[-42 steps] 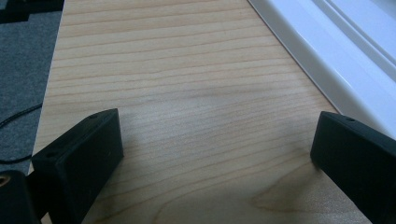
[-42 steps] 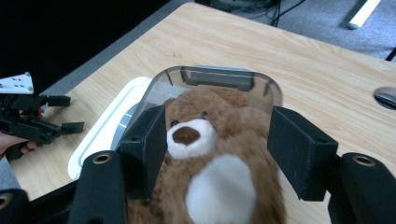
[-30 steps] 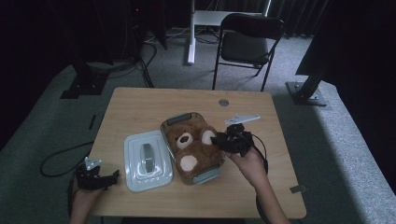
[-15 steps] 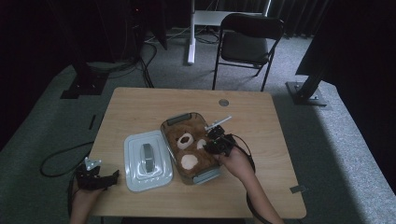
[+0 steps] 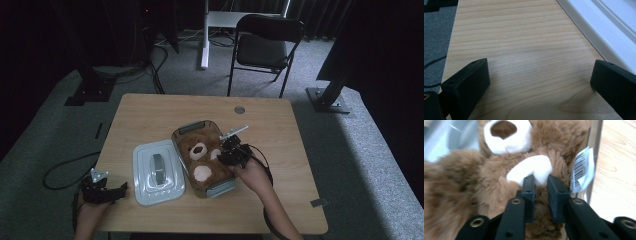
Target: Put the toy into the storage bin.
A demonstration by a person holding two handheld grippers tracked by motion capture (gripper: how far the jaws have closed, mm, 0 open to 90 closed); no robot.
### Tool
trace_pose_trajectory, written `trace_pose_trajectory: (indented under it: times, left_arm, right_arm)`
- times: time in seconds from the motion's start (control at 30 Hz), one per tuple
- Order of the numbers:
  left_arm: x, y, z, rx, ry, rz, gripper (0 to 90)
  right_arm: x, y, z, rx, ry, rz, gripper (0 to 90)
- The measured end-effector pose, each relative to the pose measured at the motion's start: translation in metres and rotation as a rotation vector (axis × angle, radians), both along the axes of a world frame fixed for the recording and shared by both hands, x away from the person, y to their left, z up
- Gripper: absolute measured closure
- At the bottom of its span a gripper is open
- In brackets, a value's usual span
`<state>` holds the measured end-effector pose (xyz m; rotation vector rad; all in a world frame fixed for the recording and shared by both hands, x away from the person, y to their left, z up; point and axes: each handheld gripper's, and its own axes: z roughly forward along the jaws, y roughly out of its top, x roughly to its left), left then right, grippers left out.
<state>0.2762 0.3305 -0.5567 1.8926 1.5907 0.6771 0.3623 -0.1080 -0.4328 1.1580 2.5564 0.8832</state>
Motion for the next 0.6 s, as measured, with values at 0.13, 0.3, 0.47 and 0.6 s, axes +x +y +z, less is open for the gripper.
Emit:
trace_pose_trajectory:
  times: [0.13, 0.3, 0.47, 0.6]
  left_arm:
    - [0.000, 0.000, 0.000, 0.000, -0.002, 0.000, 3.0]
    - [0.000, 0.000, 0.000, -0.001, -0.002, 0.001, 3.0]
    - [0.000, 0.000, 0.000, -0.001, 0.000, 0.001, 3.0]
    - [0.000, 0.000, 0.000, -0.001, -0.001, 0.001, 3.0]
  right_arm:
    - [-0.005, -0.013, 0.011, 0.101, -0.012, -0.001, 66.0]
    - [-0.027, -0.025, 0.038, 0.199, -0.072, 0.005, 55.9]
    - [-0.051, -0.021, 0.053, 0.235, -0.109, 0.063, 52.4]
    - [-0.073, -0.010, 0.057, 0.266, -0.106, 0.165, 61.5]
